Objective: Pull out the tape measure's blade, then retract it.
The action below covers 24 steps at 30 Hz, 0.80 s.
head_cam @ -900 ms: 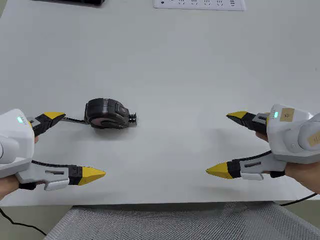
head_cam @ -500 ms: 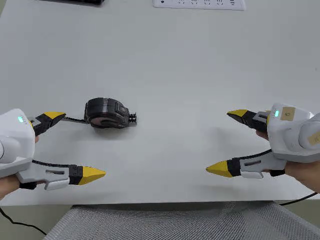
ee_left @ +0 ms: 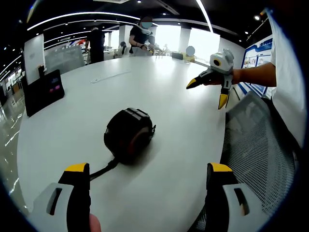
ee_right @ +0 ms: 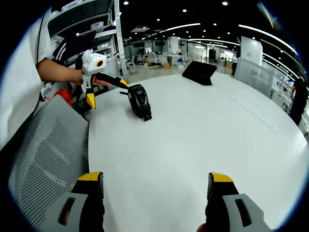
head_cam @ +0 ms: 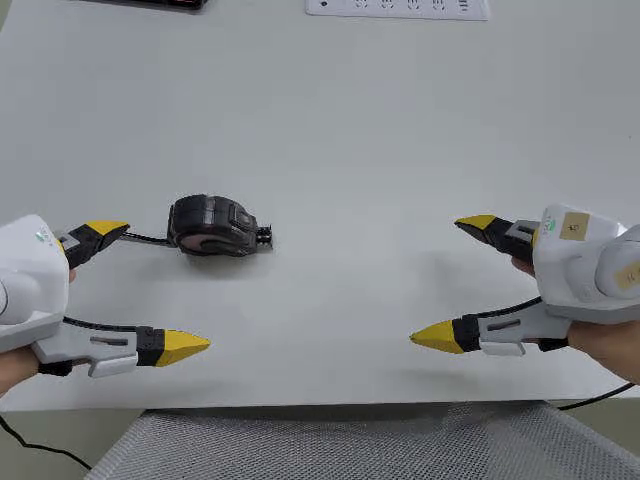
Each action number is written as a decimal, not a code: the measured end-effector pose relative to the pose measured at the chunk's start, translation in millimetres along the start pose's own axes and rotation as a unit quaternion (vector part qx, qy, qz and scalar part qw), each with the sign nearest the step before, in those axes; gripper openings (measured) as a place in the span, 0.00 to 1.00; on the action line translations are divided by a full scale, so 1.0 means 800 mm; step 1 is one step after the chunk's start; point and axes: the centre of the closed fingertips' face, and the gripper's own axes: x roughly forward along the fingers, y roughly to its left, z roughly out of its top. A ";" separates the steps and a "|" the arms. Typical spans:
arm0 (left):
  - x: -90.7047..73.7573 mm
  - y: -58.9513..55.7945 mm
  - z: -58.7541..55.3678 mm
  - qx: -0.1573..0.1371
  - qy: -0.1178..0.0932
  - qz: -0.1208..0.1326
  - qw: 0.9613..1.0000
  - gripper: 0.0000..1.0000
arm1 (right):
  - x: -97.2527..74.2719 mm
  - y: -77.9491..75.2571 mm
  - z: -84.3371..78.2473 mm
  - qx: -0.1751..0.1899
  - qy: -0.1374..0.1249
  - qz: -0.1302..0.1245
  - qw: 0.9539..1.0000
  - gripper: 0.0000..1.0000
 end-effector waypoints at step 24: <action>0.002 0.011 0.005 0.015 0.007 -0.006 1.000 0.99 | 0.003 -0.007 0.006 -0.010 0.003 0.005 1.000 0.88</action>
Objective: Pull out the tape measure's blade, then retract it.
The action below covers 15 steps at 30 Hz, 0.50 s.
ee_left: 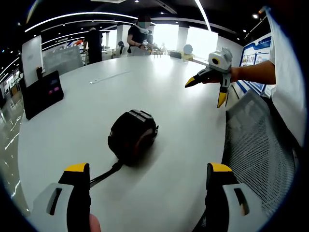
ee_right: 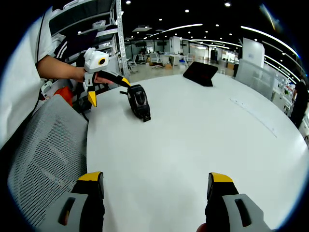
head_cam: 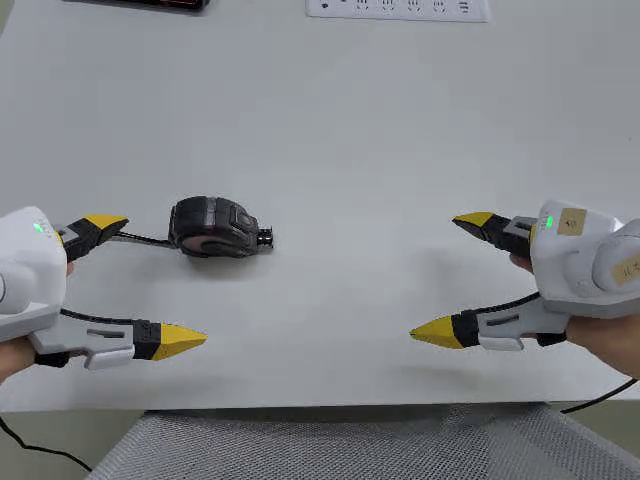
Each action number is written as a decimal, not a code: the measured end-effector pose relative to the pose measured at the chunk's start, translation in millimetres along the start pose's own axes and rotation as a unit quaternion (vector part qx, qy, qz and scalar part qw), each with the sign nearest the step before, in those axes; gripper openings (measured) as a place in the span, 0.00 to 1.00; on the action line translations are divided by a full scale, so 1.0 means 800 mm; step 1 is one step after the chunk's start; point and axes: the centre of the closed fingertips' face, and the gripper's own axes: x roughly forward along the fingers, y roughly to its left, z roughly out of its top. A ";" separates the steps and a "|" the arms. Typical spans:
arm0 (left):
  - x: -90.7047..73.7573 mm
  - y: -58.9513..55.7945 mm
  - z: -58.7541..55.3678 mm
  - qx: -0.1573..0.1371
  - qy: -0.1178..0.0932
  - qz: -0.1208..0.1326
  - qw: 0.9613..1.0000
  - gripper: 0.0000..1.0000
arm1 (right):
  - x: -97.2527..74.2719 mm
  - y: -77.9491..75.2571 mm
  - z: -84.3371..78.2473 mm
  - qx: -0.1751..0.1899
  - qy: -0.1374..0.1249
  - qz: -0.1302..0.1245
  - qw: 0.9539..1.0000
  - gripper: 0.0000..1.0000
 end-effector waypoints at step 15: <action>0.009 0.019 0.008 0.043 0.028 -0.011 0.999 0.92 | 0.008 -0.009 0.009 -0.028 0.012 0.013 0.999 0.86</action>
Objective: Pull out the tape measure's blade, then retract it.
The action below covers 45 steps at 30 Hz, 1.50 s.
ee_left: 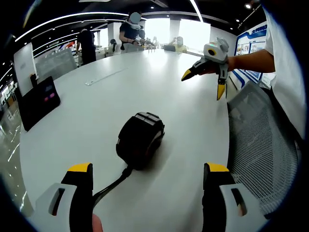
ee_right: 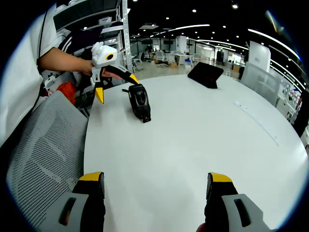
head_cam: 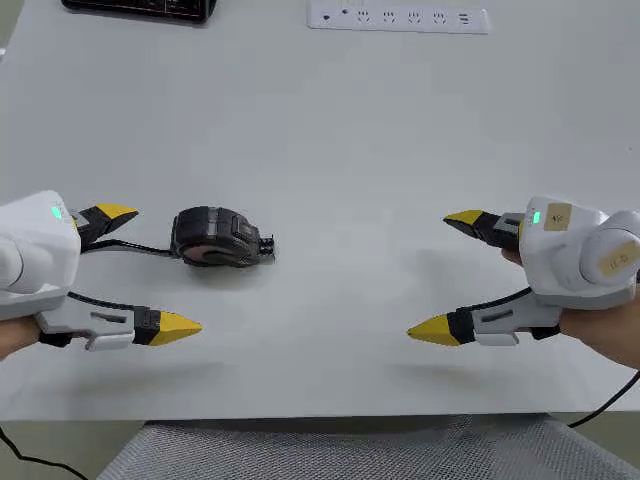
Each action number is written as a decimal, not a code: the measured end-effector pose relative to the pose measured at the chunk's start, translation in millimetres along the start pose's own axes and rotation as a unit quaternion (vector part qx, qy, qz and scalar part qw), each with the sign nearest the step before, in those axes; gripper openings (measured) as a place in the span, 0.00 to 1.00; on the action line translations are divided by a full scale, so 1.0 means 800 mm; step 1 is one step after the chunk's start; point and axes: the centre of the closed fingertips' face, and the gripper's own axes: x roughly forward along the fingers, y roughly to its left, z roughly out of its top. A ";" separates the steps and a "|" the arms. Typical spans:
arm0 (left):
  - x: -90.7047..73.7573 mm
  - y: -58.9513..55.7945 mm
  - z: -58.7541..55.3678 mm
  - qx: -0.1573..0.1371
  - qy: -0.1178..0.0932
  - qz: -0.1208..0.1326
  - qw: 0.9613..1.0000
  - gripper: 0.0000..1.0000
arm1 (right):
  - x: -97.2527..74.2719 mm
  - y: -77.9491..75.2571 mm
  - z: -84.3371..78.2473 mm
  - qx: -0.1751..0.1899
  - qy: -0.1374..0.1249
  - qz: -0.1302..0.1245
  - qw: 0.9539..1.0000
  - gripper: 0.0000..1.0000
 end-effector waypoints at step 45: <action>0.045 0.027 0.000 0.088 0.096 -0.054 0.990 0.54 | 0.026 -0.018 0.021 -0.049 0.018 0.026 0.998 0.81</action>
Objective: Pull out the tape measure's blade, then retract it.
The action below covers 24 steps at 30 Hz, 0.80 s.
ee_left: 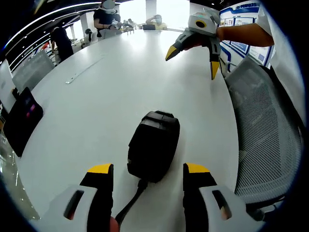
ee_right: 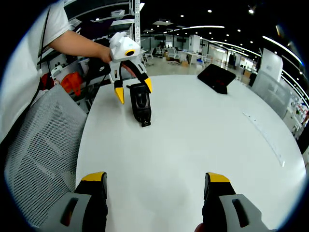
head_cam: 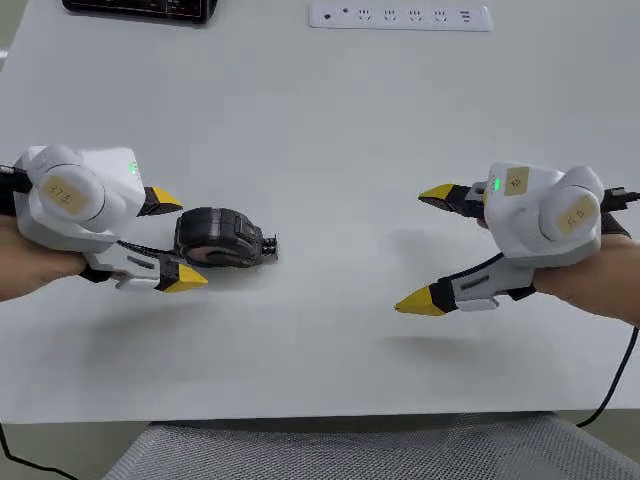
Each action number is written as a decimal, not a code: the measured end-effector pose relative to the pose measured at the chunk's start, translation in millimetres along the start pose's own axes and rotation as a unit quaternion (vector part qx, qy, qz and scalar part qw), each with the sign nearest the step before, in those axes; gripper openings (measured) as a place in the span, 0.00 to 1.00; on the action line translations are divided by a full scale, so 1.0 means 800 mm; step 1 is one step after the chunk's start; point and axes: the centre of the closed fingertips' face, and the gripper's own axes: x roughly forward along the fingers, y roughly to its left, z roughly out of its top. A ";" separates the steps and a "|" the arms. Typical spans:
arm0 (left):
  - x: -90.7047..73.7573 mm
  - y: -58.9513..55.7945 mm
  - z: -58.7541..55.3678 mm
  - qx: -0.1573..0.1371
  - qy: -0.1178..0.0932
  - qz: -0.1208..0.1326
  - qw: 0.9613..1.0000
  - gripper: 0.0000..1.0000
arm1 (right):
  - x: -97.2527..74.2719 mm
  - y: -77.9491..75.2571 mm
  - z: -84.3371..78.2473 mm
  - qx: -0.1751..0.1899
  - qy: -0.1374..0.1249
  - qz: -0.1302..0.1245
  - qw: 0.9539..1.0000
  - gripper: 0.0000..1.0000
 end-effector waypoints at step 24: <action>0.027 -0.002 -0.006 0.027 0.038 -0.022 0.999 0.31 | 0.006 0.001 0.005 0.002 -0.005 0.003 1.000 0.80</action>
